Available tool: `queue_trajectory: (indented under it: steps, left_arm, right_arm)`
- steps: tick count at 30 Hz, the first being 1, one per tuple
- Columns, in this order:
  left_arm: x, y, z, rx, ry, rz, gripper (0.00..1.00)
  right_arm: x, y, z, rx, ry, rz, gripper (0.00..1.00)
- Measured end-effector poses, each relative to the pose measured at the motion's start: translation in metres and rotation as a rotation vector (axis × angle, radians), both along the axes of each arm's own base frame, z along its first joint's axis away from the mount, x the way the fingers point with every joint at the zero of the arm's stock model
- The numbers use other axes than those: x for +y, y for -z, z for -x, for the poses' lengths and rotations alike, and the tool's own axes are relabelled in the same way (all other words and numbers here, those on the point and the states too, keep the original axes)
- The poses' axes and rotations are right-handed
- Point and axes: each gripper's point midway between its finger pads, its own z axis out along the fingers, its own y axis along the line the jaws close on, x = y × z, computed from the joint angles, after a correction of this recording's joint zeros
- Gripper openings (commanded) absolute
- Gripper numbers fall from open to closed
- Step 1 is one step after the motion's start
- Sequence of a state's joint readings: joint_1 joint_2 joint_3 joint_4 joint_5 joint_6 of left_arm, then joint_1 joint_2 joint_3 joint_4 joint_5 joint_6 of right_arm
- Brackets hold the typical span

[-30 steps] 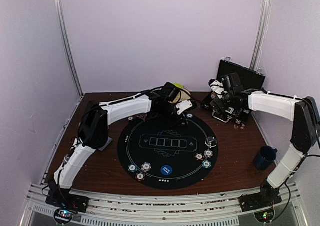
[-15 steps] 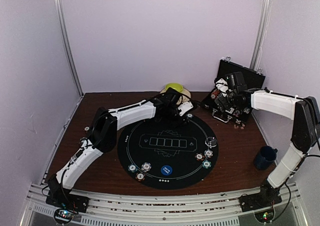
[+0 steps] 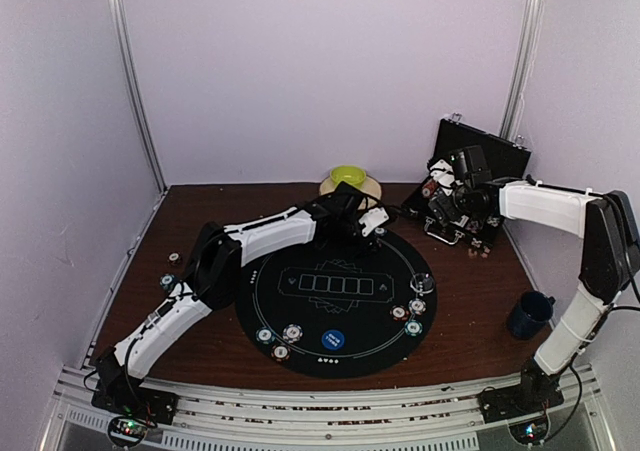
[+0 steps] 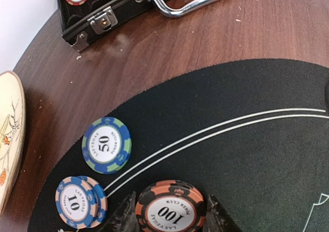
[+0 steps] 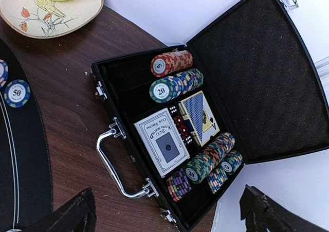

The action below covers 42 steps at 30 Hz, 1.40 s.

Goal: Distribute texas hold em gaming equipment
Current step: Place the poker chips pile in the big blind area.

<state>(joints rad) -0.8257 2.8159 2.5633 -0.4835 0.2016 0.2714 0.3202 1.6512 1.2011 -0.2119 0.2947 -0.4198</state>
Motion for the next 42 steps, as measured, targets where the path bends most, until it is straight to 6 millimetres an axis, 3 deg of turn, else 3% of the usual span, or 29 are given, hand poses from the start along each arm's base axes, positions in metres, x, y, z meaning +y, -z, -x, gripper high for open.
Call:
queue_trajectory:
  steps: [8, 16, 29, 42]
  left_arm:
    - [0.0, -0.001, -0.003, -0.017, -0.006, -0.005, 0.63]
    - [0.001, -0.004, -0.008, -0.044, -0.02, -0.007, 0.97]
    - [0.004, -0.006, -0.016, -0.102, -0.061, -0.044, 0.98]
    - [0.001, -0.017, -0.027, -0.293, -0.126, -0.118, 0.98]
  right_arm:
    - [0.0, 0.0, 0.0, 0.0, 0.0, 0.0, 1.0]
    - [0.0, 0.0, 0.0, 0.0, -0.001, 0.0, 1.0]
    - [0.0, 0.0, 0.0, 0.0, -0.001, 0.0, 1.0]
    - [0.001, 0.0, 0.0, 0.001, -0.005, -0.003, 1.0]
